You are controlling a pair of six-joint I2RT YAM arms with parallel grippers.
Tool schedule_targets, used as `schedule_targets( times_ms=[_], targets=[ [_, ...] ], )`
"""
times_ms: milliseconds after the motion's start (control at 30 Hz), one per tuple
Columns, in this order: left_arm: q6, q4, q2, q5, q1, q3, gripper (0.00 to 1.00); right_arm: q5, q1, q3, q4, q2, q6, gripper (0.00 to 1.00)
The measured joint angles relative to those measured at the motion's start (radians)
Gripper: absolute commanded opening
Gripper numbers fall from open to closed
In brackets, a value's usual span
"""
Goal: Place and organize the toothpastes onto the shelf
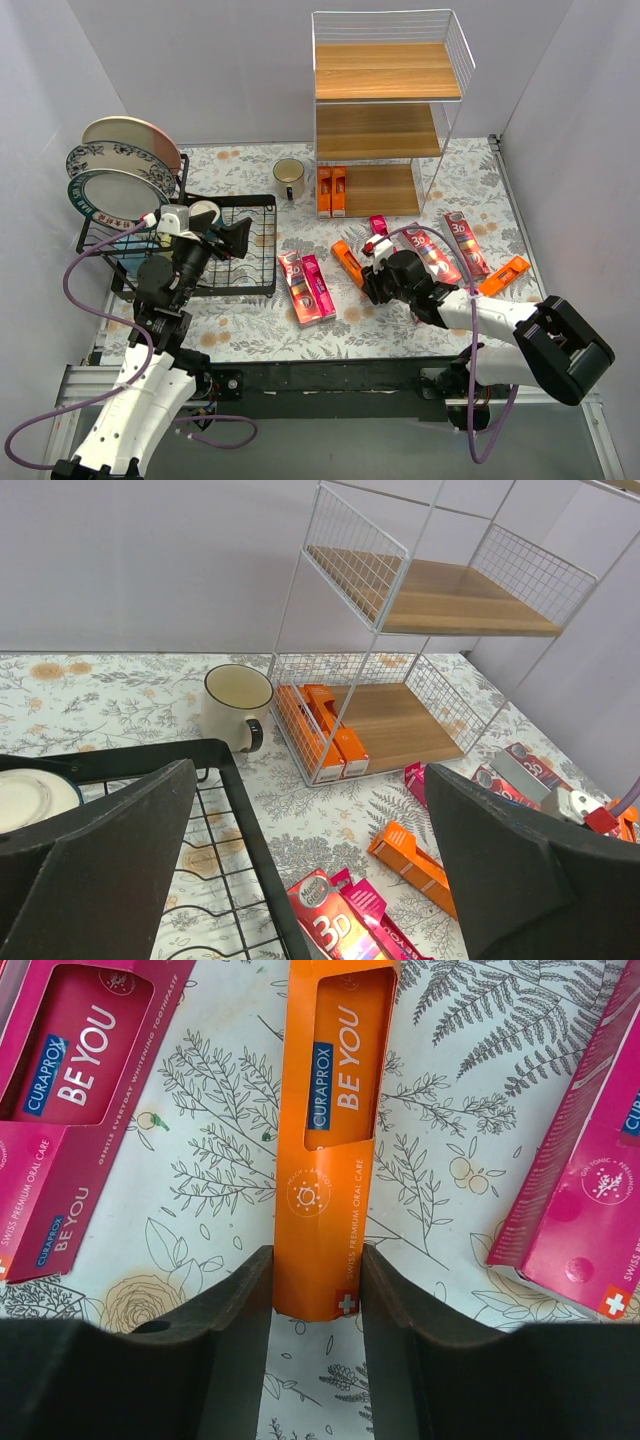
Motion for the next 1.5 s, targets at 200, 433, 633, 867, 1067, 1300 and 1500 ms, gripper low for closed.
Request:
schedule_targets(
  times_ms=[200,433,633,867,1067,1300,1500],
  targets=[
    [0.0,0.0,0.005,0.0,0.0,0.0,0.98,0.013,0.001,-0.005,-0.035,-0.055,0.006,0.35],
    [0.0,0.0,0.005,0.003,0.0,0.0,0.98,0.106,0.001,0.036,-0.11,-0.109,0.039,0.34],
    [0.0,0.0,0.002,0.003,0.0,0.0,0.98,0.263,-0.003,0.172,-0.129,-0.037,0.099,0.34],
    [0.0,0.0,-0.014,0.003,0.0,0.0,0.98,0.347,-0.068,0.316,-0.043,0.167,0.144,0.34],
    [0.0,0.0,-0.021,0.003,0.0,0.0,0.98,0.338,-0.127,0.425,0.068,0.368,0.153,0.34],
    [0.0,0.0,-0.023,0.003,0.0,0.0,0.98,0.32,-0.156,0.546,0.14,0.531,0.158,0.35],
    [0.0,0.0,-0.023,0.003,0.0,0.0,0.98,0.32,-0.159,0.641,0.154,0.624,0.181,0.36]
  ],
)
